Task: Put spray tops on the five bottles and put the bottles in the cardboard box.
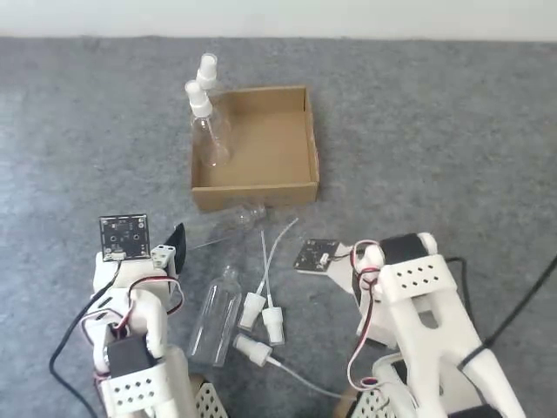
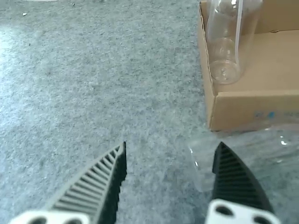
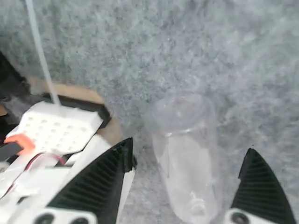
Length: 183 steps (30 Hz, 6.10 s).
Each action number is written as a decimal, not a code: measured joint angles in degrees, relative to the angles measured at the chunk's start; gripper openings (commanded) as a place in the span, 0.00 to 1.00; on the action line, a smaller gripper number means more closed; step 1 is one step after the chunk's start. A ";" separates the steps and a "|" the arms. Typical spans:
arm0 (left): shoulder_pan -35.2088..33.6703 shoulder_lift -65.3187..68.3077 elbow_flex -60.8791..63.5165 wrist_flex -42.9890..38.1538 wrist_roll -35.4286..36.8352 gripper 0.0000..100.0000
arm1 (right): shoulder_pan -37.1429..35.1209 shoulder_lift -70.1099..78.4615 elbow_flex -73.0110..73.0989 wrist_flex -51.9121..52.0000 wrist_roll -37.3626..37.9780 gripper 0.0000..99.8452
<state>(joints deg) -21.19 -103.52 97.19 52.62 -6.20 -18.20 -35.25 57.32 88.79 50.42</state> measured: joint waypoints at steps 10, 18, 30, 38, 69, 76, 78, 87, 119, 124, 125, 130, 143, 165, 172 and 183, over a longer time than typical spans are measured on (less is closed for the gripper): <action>0.00 0.00 0.00 0.00 0.00 0.28 | 0.00 -0.09 8.62 -13.63 0.00 0.17; 0.00 0.00 0.00 0.00 0.00 0.28 | 0.00 -0.09 9.41 -21.89 0.00 0.07; 0.00 0.00 0.00 0.00 0.00 0.28 | 0.70 -0.09 7.47 -22.59 0.00 0.07; 0.00 0.00 0.00 0.00 0.00 0.28 | 2.73 -0.09 -1.85 -23.03 -0.70 0.07; -0.79 0.00 0.00 0.18 0.00 0.28 | 2.64 0.00 -9.93 -38.51 -59.87 0.07; -0.88 0.00 0.00 0.18 0.00 0.28 | 2.64 0.00 -9.93 -43.43 -69.10 0.07; -0.88 0.00 0.00 0.18 0.00 0.28 | 2.99 0.00 -9.32 -44.66 -71.56 0.07; -0.88 0.00 0.00 0.18 0.00 0.28 | 9.85 0.00 -5.27 -48.35 -81.58 0.07; -0.88 0.00 0.00 0.18 0.00 0.28 | 9.67 0.00 11.16 -70.86 -97.05 0.30; -0.88 0.00 0.00 0.18 0.00 0.28 | 8.79 0.00 11.16 -70.86 -96.79 0.30; -0.88 0.00 0.00 0.18 0.00 0.28 | 8.88 0.00 11.16 -70.86 -96.70 0.30; -0.88 0.00 0.00 0.18 0.00 0.28 | 8.70 0.00 11.16 -70.86 -93.36 0.30; -0.88 0.00 0.00 0.18 0.00 0.28 | 8.62 0.00 11.16 -70.86 -74.99 0.30; -0.88 0.00 0.00 0.18 0.00 0.28 | 8.70 0.00 -11.43 -32.53 -47.65 0.30; -0.88 0.00 0.00 0.18 0.00 0.28 | 8.62 0.00 -11.43 -29.27 -31.21 0.30; -0.88 0.00 0.00 0.18 0.00 0.28 | 4.31 0.00 -11.43 -25.49 -12.92 0.30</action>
<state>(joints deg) -22.07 -103.52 97.19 52.79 -6.20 -13.89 -35.25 45.89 63.30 37.49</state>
